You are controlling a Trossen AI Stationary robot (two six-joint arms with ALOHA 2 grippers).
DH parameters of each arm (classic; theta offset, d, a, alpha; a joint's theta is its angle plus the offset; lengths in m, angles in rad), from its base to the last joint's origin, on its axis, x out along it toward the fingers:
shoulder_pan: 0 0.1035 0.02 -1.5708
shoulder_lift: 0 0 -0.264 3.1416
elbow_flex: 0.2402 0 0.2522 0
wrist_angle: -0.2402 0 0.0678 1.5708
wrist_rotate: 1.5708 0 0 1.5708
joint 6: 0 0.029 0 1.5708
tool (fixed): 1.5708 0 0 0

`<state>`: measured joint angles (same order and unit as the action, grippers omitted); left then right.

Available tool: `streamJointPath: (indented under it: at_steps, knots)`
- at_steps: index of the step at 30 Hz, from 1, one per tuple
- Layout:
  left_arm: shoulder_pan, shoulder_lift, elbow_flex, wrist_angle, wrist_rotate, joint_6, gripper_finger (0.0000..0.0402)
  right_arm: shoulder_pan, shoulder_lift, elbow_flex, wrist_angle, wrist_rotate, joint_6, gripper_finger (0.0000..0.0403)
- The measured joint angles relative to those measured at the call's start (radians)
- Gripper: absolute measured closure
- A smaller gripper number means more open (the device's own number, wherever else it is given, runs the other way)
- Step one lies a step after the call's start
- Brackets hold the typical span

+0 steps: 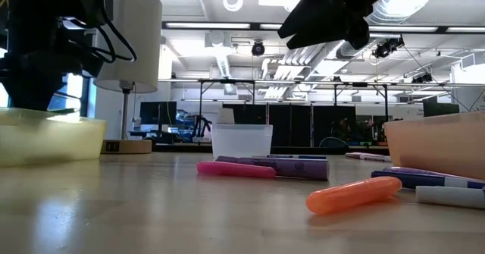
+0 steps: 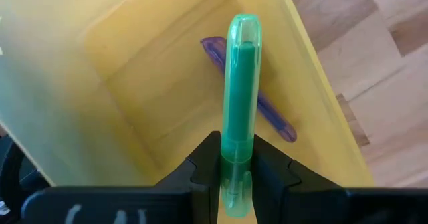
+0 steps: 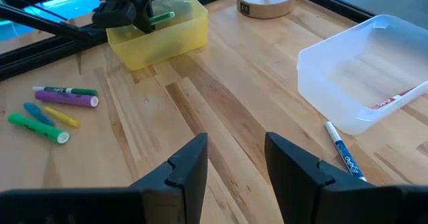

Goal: Pick & Place Markers
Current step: Put the green pen into the yellow bin, then put the blue marker pen into the transparent bin

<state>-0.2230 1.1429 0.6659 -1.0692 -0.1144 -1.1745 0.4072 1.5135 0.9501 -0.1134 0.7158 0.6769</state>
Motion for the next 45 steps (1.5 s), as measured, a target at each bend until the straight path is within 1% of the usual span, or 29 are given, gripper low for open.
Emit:
streamJointPath:
  at_steps: [5, 9, 13, 16, 20, 24, 30, 45]
  knots:
    - [0.000, 0.001, 0.000, -0.001, 0.014, 0.002, 0.0339, 0.001, 0.000, 0.000, -0.010, 0.010, 0.000, 0.0265]
    - [0.000, 0.001, 0.000, 0.001, 0.027, 0.003, 0.0310, 0.001, 0.000, 0.000, -0.011, 0.013, -0.001, 0.0265]
    - [0.000, 0.001, 0.000, 0.001, 0.016, 0.003, 0.0281, 0.001, 0.000, 0.000, -0.010, 0.009, -0.002, 0.0265]
    - [0.000, 0.001, 0.000, 0.002, 0.004, 0.003, 0.0266, 0.001, 0.000, 0.000, -0.009, 0.008, -0.003, 0.0265]
    - [0.000, 0.001, 0.000, 0.009, -0.015, 0.002, 0.0259, 0.000, 0.000, 0.000, 0.005, 0.009, -0.004, 0.0265]
    - [0.000, 0.001, 0.000, 0.064, -0.019, 0.002, 0.0259, -0.003, 0.000, 0.000, 0.005, 0.011, -0.004, 0.0265]
    - [0.000, 0.001, 0.000, 0.227, -0.018, 0.001, 0.0259, -0.005, 0.000, 0.000, 0.005, 0.018, -0.004, 0.0265]
    - [0.000, 0.001, 0.000, 0.810, -0.018, 0.000, 0.0259, -0.018, 0.000, 0.000, 0.005, 0.008, -0.011, 0.0265]
